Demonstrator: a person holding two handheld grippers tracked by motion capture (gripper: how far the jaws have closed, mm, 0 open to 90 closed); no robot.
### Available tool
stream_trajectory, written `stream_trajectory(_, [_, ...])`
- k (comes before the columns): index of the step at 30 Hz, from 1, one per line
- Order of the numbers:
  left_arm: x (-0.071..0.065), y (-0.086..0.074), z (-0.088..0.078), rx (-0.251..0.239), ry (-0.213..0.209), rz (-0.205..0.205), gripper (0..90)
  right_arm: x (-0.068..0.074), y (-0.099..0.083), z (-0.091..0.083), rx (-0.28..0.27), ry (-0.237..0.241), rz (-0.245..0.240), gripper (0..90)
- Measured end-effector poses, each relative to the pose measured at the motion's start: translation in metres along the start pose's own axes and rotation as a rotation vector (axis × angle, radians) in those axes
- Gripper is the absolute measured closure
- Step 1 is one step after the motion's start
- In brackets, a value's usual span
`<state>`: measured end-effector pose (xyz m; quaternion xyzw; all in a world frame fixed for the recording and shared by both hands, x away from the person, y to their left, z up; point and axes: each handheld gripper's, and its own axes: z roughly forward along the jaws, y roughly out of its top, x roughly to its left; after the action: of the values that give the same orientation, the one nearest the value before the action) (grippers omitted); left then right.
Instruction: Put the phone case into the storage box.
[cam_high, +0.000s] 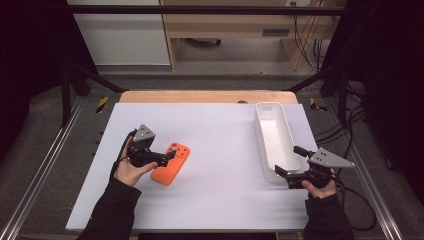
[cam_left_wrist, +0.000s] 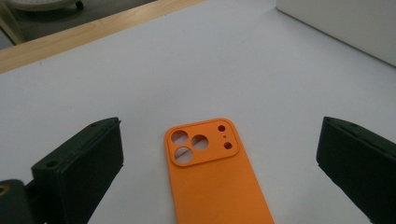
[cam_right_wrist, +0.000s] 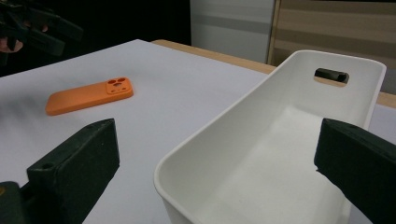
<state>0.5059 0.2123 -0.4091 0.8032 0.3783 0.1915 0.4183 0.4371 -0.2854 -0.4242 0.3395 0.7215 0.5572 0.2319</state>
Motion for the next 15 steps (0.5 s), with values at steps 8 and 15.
stream_trajectory(8, [-0.001,-0.007,0.014,0.061,-0.002,-0.011,0.0,0.0,0.0,0.0,-0.001,-0.001,0.001,0.4])
stream_trajectory(15, [-0.004,-0.012,0.023,0.097,0.001,-0.012,0.0,0.0,0.0,0.0,-0.002,-0.001,0.0,0.4])
